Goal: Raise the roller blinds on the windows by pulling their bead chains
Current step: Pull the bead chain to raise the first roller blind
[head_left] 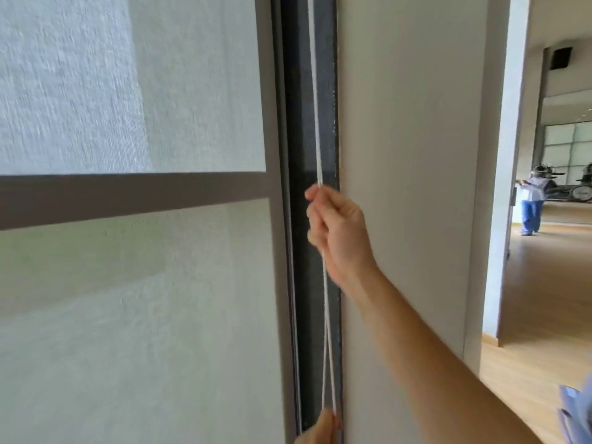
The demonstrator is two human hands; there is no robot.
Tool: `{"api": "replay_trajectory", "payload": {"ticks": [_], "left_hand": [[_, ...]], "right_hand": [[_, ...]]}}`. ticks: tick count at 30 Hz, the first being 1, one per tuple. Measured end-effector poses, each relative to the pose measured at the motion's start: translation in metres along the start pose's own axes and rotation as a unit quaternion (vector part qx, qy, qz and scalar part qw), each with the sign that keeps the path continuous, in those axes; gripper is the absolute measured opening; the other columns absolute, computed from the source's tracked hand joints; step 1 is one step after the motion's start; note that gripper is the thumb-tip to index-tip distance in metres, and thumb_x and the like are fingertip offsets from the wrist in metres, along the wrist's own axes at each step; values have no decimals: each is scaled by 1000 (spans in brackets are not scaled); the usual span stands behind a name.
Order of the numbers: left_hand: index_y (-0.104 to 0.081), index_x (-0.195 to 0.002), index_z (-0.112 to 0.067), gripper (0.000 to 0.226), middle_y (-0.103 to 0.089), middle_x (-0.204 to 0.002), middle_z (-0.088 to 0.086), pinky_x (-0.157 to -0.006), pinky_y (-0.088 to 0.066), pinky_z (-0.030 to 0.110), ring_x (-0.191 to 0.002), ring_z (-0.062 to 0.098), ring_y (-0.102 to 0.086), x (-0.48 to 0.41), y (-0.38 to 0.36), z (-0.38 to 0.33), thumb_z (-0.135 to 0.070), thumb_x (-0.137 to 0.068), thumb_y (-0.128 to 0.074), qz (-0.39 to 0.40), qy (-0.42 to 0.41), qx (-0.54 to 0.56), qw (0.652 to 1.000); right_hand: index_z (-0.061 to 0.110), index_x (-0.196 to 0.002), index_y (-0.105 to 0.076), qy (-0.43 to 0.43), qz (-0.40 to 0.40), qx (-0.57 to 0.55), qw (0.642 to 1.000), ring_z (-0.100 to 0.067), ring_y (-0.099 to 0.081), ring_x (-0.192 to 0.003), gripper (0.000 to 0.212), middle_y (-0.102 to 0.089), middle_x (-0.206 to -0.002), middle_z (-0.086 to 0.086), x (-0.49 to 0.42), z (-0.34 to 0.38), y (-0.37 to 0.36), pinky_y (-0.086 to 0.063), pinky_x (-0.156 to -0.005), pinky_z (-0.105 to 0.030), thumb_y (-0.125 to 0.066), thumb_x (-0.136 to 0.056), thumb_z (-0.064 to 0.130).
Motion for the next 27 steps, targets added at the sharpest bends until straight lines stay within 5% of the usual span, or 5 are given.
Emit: {"api": "replay_trajectory", "payload": {"ticks": [4,7,16,23,27], "left_hand": [[-60,-88,-34,49,-65,-106,19,-94,-49,33,-93,18,-65,-16,-15,75,-79,-71,-51,101,61,3,993],[-30,-143,-26,52,-43,-141,-11,-96,-44,23,-123,8,-51,-39,30,8,-45,-96,-42,35,42,12,998],[-47,-130,-20,33,-64,-106,-9,-79,-50,18,-91,0,-58,-91,198,-248,-30,-99,-44,-124,-240,217,938],[-63,-85,-16,28,-49,-55,-12,-45,-29,15,-48,6,-36,-64,197,-213,-10,-100,-41,-338,-218,276,873],[-57,-79,-20,27,-49,-59,-12,-48,-27,9,-47,2,-36,-33,173,-184,-8,-96,-39,-341,-241,242,876]], "right_hand": [[17,-76,-64,2,-58,21,998,-8,-18,-40,28,-33,-49,4,42,-43,28,-19,-35,-18,-46,-97,16],[16,-75,-65,-41,-85,-2,996,-9,-16,-41,30,-32,-48,3,64,-72,50,-18,-35,-19,-44,-98,13],[7,-75,-63,-195,-146,-28,969,-12,-11,-43,21,-29,-48,-1,142,-165,79,-10,-36,-23,-52,-92,13],[-1,-88,-61,-321,-77,66,942,-10,-33,-36,19,-42,-48,-3,188,-218,94,-28,-35,-18,-49,-95,12],[19,-125,-57,-267,51,337,901,-33,-58,-115,36,-64,-123,-17,104,-166,119,-46,-102,-37,-52,-91,30]]}}
Point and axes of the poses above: each hand's wrist, its own x-axis away from the middle knuckle, its own y-axis out of the back of the hand, z = x × y, the point moved 9 cm from there along -x, towards the middle knuckle
